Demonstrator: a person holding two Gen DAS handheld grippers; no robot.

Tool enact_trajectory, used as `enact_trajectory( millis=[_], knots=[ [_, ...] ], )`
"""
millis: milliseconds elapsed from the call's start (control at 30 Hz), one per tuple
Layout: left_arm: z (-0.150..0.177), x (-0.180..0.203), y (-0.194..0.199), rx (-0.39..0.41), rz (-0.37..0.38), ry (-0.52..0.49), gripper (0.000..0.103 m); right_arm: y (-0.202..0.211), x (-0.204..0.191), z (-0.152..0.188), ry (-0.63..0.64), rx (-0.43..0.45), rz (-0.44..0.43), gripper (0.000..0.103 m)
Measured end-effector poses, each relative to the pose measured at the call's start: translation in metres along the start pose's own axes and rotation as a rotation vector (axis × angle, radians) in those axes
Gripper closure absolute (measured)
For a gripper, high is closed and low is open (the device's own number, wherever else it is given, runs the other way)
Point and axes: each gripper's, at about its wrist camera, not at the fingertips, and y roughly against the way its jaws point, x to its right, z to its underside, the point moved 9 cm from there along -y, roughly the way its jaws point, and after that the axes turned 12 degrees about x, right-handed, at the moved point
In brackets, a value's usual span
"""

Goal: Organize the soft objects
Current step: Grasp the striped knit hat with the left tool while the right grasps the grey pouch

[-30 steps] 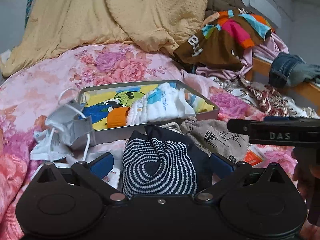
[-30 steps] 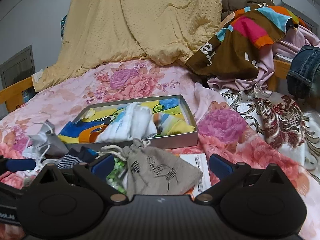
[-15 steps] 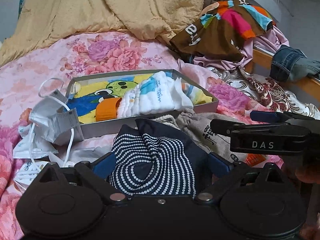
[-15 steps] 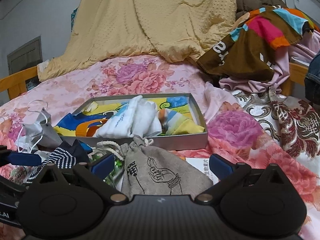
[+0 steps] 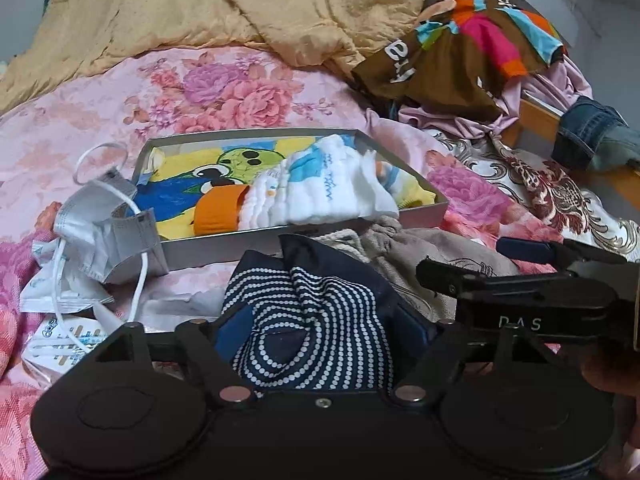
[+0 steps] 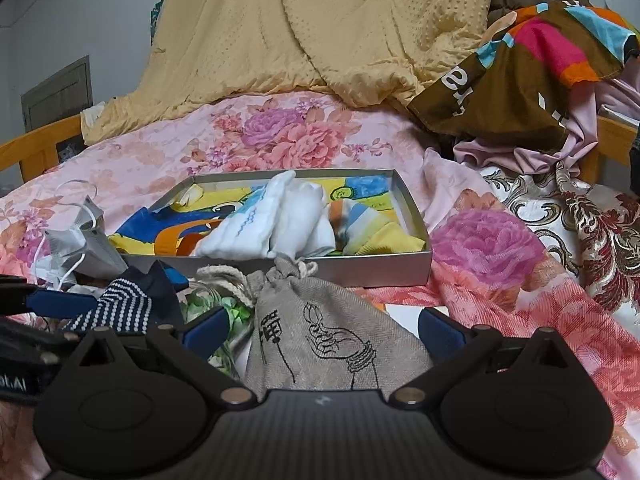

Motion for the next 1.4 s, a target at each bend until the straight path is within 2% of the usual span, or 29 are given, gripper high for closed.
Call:
enact_trajectory(
  millis=[333, 567, 667, 1000, 1167, 1267, 1400],
  knots=[
    [-0.001, -0.008, 0.005, 0.008, -0.016, 0.049, 0.039, -0.002, 0.004, 0.005, -0.002, -0.029, 0.021, 0.005],
    [-0.002, -0.005, 0.006, 0.007, -0.031, 0.024, 0.042, -0.004, 0.002, 0.011, 0.038, -0.056, 0.044, 0.007],
    [-0.001, -0.006, 0.006, 0.006, -0.028, 0.041, 0.042, -0.005, 0.004, 0.015, 0.045, -0.076, 0.06, 0.01],
    [-0.001, -0.002, 0.01, -0.001, -0.034, 0.004, 0.043, -0.003, 0.001, 0.019, 0.085, -0.112, 0.081, 0.018],
    [-0.002, 0.0, 0.016, 0.017, -0.049, -0.029, 0.056, 0.0, 0.0, 0.02, 0.088, -0.121, 0.091, 0.02],
    [-0.004, -0.003, 0.017, 0.018, -0.06, -0.017, 0.065, 0.003, -0.001, 0.021, 0.093, -0.124, 0.092, 0.021],
    [-0.007, -0.008, 0.017, 0.016, -0.058, 0.011, 0.073, 0.008, -0.003, 0.021, 0.101, -0.129, 0.089, 0.025]
  ],
)
